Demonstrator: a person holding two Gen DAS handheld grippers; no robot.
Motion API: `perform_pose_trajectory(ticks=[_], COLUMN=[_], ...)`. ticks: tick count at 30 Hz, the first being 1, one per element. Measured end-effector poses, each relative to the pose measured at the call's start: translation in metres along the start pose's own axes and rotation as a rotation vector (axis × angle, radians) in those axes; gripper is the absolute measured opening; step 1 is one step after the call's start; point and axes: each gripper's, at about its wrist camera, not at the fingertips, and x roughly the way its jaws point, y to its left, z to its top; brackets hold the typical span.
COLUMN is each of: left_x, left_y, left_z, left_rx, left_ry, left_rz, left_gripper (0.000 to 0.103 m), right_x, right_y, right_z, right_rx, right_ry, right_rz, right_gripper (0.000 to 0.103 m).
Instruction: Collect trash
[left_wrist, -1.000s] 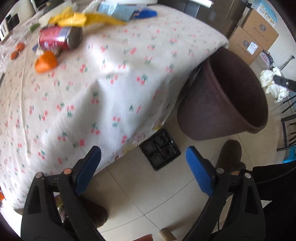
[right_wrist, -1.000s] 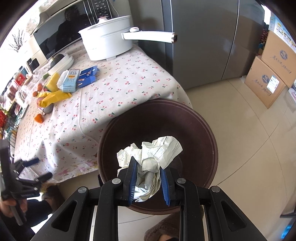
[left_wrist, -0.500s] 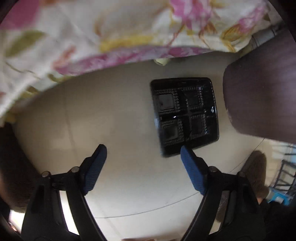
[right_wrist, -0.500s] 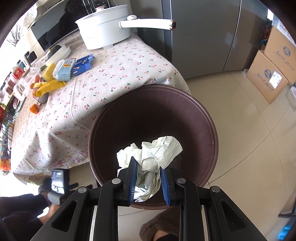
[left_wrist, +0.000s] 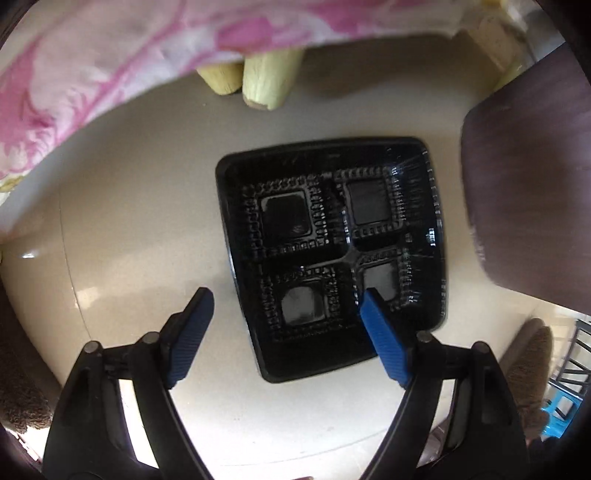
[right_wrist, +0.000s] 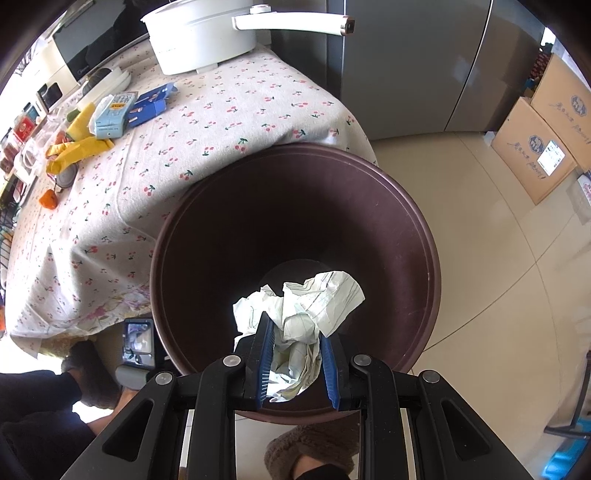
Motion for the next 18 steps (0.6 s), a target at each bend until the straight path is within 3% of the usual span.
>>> perform_pose_trajectory(ticks=[1,2,10,14,18], left_x=[0.002,0.001,-0.024,-0.06,-0.108], left_y=[0.0,-0.001,-0.003,-0.002,0.003], left_z=[0.0,-0.001,-0.019,-0.037,-0.046], left_rx=[-0.003,0.006,0.096,0.174,0.187], left_ry=[0.005,-0.008,0.0,-0.027,-0.076], left_rz=[0.01,0.031,0.054,0.037,-0.002], left_gripper=[0.062,0.059,0.057,0.057,0.057], right_x=[0.001,0.002,0.0,-0.007,-0.016], right_y=[0.0,0.0,-0.008,-0.009,-0.008], right_z=[0.0,0.0,0.001,0.001,0.0], right_rx=[0.0,0.0,0.01,0.02,0.024], right_ry=[0.002,0.002,-0.009,-0.026,-0.05], right_rz=[-0.005,-0.011,-0.022,-0.013,0.0], right_gripper=[0.025,0.025,0.025,0.025,0.025])
